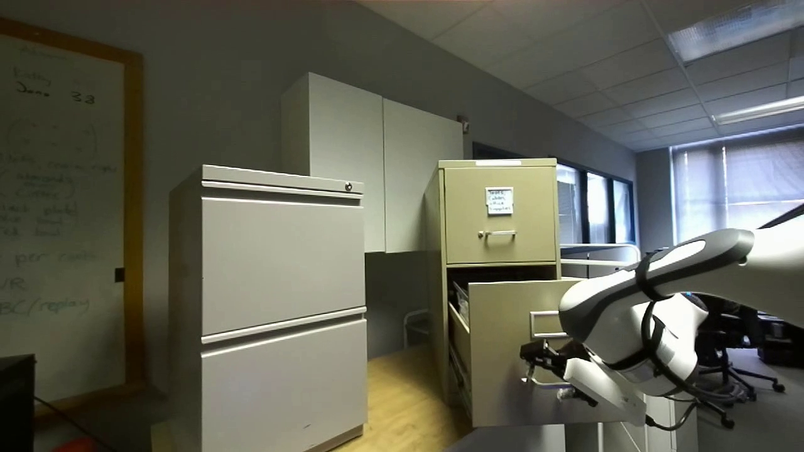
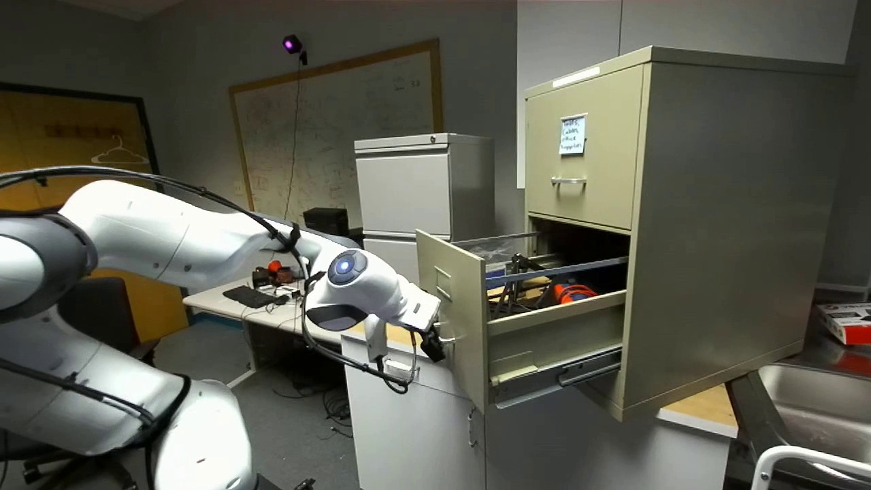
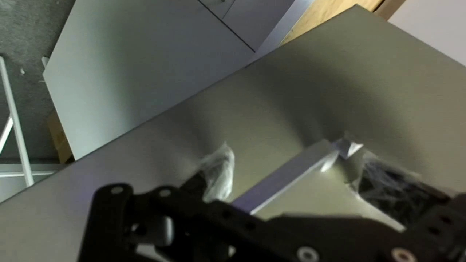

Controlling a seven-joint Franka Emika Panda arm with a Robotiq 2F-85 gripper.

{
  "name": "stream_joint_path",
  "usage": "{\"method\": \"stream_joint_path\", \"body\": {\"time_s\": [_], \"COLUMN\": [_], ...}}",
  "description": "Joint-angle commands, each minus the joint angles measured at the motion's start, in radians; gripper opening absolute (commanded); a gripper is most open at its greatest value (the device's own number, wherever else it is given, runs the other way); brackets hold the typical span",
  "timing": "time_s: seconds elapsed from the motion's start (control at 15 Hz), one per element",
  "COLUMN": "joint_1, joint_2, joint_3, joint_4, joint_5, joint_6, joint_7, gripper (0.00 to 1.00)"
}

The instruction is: Open the bottom drawer of the right cabinet

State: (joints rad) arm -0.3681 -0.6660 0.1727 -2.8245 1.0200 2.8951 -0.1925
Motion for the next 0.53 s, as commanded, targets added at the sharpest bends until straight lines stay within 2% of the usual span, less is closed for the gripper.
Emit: {"method": "stream_joint_path", "body": {"time_s": [0.0,0.27,0.47], "joint_1": [-0.11,-0.232,-0.266], "joint_2": [-0.054,-0.112,-0.197], "joint_3": [0.166,0.299,0.35], "joint_4": [-0.001,0.014,0.032], "joint_5": [0.017,-0.066,-0.123], "joint_6": [-0.03,-0.322,-0.555], "joint_7": [0.038,0.138,0.225], "gripper": [1.0,1.0,1.0]}}
